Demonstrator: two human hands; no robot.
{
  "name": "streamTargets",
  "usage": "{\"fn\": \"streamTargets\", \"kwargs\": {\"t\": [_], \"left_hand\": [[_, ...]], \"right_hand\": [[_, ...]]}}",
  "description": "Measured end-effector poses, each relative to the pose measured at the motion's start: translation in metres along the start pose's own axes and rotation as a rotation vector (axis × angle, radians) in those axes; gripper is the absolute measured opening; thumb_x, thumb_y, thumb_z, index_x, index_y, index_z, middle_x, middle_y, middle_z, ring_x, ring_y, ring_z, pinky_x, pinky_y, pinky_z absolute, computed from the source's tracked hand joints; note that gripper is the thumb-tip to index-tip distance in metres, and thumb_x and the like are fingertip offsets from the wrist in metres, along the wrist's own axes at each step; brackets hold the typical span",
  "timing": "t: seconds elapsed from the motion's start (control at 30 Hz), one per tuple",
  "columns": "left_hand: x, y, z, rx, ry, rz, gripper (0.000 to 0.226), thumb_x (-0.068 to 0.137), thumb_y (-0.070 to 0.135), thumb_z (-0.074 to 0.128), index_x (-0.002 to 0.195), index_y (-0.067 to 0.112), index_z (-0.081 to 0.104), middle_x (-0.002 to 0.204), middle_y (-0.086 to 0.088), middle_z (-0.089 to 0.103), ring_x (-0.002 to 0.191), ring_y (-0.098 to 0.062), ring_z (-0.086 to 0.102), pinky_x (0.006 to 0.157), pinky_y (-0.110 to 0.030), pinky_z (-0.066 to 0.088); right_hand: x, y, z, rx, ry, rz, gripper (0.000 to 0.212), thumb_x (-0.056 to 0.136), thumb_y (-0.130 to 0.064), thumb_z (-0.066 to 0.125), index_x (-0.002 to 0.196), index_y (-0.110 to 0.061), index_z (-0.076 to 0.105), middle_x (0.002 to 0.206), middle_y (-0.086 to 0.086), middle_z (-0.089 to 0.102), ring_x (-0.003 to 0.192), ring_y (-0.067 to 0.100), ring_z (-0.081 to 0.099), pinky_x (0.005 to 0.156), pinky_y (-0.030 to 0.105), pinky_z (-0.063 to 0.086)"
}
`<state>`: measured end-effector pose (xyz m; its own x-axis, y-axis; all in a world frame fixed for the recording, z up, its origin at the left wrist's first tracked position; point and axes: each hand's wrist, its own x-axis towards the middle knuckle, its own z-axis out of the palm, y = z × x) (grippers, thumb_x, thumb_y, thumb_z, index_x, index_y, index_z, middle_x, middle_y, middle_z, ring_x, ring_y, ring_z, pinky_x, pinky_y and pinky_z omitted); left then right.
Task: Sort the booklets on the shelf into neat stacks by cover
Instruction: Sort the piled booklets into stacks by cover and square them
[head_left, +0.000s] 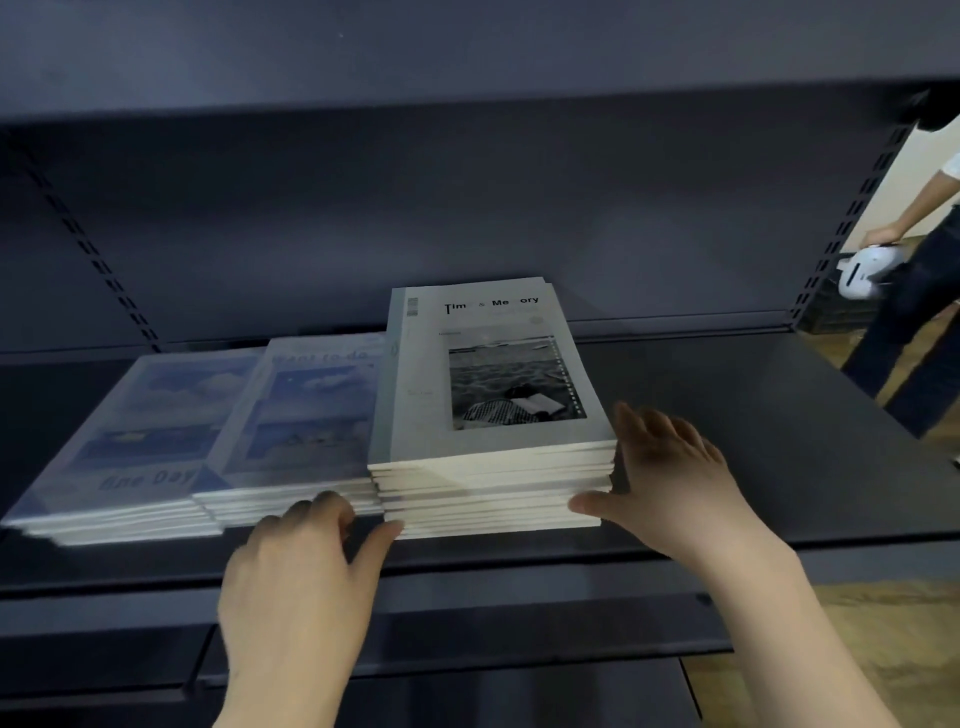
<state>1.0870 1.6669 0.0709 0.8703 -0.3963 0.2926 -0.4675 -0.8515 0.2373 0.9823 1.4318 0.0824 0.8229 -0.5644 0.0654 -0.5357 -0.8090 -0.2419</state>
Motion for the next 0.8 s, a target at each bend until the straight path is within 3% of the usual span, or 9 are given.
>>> {"fn": "streamTargets", "kwargs": {"t": [0.17,0.23,0.27,0.3,0.37,0.47,0.6,0.7,0.8], "left_hand": [[0.006,0.002,0.027,0.143,-0.072,0.033,0.042,0.060,0.048,0.079,0.076,0.010,0.070,0.061,-0.008,0.065,0.060,-0.035,0.058,0.052,-0.032,0.039],[0.008,0.005,0.030,0.133,-0.061,0.022,0.042,0.063,0.051,0.076,0.079,0.012,0.070,0.064,-0.006,0.067,0.061,-0.033,0.060,0.052,-0.031,0.040],[0.009,0.006,0.030,0.116,-0.044,0.016,0.042,0.066,0.053,0.074,0.079,0.013,0.070,0.065,-0.005,0.068,0.062,-0.033,0.061,0.051,-0.030,0.039],[0.010,0.007,0.029,0.092,-0.019,0.009,0.042,0.069,0.054,0.071,0.081,0.014,0.069,0.068,-0.004,0.068,0.063,-0.032,0.063,0.051,-0.029,0.038],[0.012,0.009,0.026,0.044,0.030,-0.035,0.043,0.075,0.057,0.063,0.090,0.018,0.068,0.080,-0.002,0.070,0.072,-0.029,0.065,0.054,-0.028,0.037],[0.015,0.013,0.021,0.016,0.014,-0.104,0.046,0.078,0.064,0.052,0.099,0.025,0.064,0.095,0.003,0.068,0.087,-0.023,0.064,0.058,-0.027,0.037],[0.017,0.016,0.021,0.011,-0.030,-0.115,0.046,0.079,0.066,0.049,0.095,0.025,0.063,0.096,0.006,0.067,0.090,-0.021,0.062,0.059,-0.026,0.036],[0.018,0.016,0.020,0.022,-0.039,-0.099,0.046,0.078,0.066,0.049,0.093,0.025,0.063,0.095,0.005,0.067,0.089,-0.021,0.062,0.059,-0.026,0.035],[0.023,0.013,0.015,0.032,-0.066,-0.068,0.047,0.077,0.070,0.047,0.092,0.028,0.064,0.094,0.005,0.068,0.089,-0.022,0.061,0.060,-0.026,0.037]], "right_hand": [[-0.005,0.003,0.017,-0.070,-0.012,0.012,0.076,0.075,-0.069,0.053,0.134,-0.025,0.033,0.137,-0.004,0.038,0.138,0.025,0.017,0.114,0.042,0.015],[-0.005,0.003,0.017,-0.059,0.028,-0.010,0.050,0.078,-0.069,0.050,0.105,-0.027,0.045,0.114,-0.006,0.048,0.128,0.021,0.034,0.104,0.036,0.027],[-0.005,0.002,0.014,-0.036,0.032,-0.021,0.042,0.078,-0.068,0.050,0.088,-0.029,0.040,0.097,-0.009,0.047,0.116,0.019,0.044,0.092,0.032,0.034],[-0.006,0.001,0.012,-0.010,0.027,-0.032,0.042,0.079,-0.067,0.050,0.078,-0.029,0.033,0.083,-0.012,0.043,0.103,0.018,0.050,0.080,0.028,0.035],[-0.005,0.002,0.011,0.030,0.044,-0.071,0.038,0.080,-0.065,0.052,0.076,-0.031,0.037,0.075,-0.015,0.043,0.088,0.015,0.053,0.069,0.025,0.032],[-0.004,0.003,0.013,0.014,0.092,-0.093,0.046,0.079,-0.066,0.052,0.096,-0.023,0.051,0.088,-0.010,0.057,0.091,0.015,0.057,0.068,0.025,0.033],[-0.001,0.006,0.014,-0.057,0.118,-0.120,0.053,0.078,-0.072,0.046,0.070,-0.022,0.030,0.061,-0.012,0.036,0.068,0.014,0.044,0.065,0.025,0.029],[0.001,0.007,0.013,-0.082,0.100,-0.133,0.057,0.078,-0.071,0.047,0.060,-0.025,0.019,0.057,-0.010,0.036,0.059,0.013,0.038,0.064,0.024,0.027],[0.002,0.008,0.011,-0.102,0.127,-0.156,0.057,0.078,-0.071,0.048,0.060,-0.024,0.020,0.057,-0.010,0.036,0.060,0.012,0.039,0.070,0.022,0.026]]}}
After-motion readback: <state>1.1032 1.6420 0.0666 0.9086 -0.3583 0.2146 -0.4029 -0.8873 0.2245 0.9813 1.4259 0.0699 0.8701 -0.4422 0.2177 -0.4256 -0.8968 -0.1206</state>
